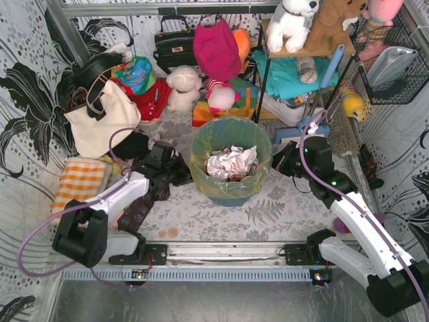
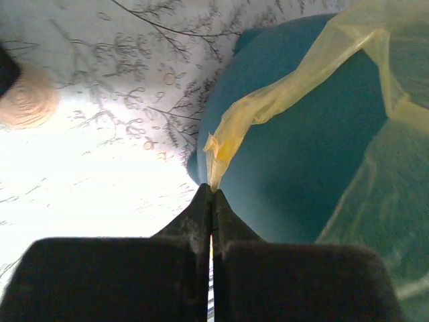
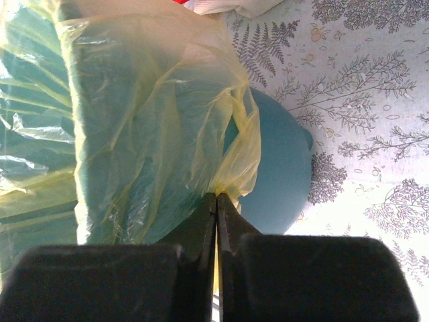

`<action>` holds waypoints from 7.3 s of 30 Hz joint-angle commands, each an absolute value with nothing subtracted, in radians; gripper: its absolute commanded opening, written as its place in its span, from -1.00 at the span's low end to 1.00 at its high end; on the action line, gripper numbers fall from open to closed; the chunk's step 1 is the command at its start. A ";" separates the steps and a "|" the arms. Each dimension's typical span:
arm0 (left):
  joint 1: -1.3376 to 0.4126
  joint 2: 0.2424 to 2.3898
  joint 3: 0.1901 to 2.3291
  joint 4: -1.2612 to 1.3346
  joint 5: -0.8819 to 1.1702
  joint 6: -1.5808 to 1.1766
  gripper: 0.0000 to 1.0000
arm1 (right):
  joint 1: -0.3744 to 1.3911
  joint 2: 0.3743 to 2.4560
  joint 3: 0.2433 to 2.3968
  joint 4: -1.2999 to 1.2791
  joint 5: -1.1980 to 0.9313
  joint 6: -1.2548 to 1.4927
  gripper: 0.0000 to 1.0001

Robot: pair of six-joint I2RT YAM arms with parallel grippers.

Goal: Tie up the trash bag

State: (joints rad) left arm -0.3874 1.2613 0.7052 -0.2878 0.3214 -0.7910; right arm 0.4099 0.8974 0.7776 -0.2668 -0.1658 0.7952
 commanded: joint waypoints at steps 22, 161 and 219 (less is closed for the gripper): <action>-0.592 1.170 0.888 -0.667 -0.224 -0.818 -0.05 | 0.412 0.989 0.816 -0.172 -0.238 0.750 -1.00; -0.592 0.775 1.025 -0.531 -0.094 -0.751 -1.00 | 0.405 0.772 0.980 -0.305 -0.253 0.736 -1.00; -0.592 0.972 1.280 -0.394 -0.037 -0.596 -1.00 | 0.405 1.077 1.316 -0.178 -0.601 0.704 -1.00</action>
